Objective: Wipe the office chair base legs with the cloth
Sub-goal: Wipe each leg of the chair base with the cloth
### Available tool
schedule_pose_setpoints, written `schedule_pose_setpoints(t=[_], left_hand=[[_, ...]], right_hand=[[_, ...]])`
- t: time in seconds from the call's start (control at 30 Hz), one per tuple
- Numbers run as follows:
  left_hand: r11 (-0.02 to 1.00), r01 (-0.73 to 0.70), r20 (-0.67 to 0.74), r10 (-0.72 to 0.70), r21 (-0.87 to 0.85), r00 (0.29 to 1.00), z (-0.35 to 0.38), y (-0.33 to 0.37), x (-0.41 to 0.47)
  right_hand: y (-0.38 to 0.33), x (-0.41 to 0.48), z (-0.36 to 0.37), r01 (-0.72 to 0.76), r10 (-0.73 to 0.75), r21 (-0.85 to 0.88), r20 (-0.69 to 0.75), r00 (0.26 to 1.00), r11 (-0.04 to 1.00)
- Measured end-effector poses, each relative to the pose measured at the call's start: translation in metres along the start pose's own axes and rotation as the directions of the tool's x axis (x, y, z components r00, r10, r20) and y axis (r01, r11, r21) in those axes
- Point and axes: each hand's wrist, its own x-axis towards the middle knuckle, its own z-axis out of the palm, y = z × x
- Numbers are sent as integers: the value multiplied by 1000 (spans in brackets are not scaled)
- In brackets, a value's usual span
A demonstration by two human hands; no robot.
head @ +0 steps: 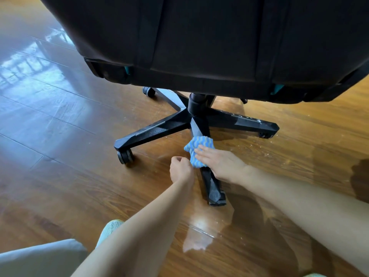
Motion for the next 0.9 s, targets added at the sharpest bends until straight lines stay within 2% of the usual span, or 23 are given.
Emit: schedule_pose_setpoints(t=[0.2,0.3,0.47,0.57,0.63,0.77,0.9], left_hand=[[984,-162,37,160,71,986,5,7,-12],[979,-198,54,196,48,979,4,10,-18],[967,-246,2,247,69,969,-6,3,-20],[956,-273,26,271,112,962,-10,-3,-22],[951,-291,69,285,109,956,-13,-3,-21],[943,-326,234,301,74,924,-17,-9,-24],[931,-359,174,344,65,923,-14,-8,-27]], right_hand=[[1,52,-27,-266,275,93,-104,956,959],[-8,27,-10,-237,253,139,-110,961,961],[-28,-56,24,-57,65,145,-58,996,988],[-16,-49,17,-8,11,99,-33,999,995],[-6,-18,5,-68,72,60,-57,996,996],[-11,26,-7,-262,277,123,-117,954,957],[-25,-5,11,-260,286,184,-133,949,948]])
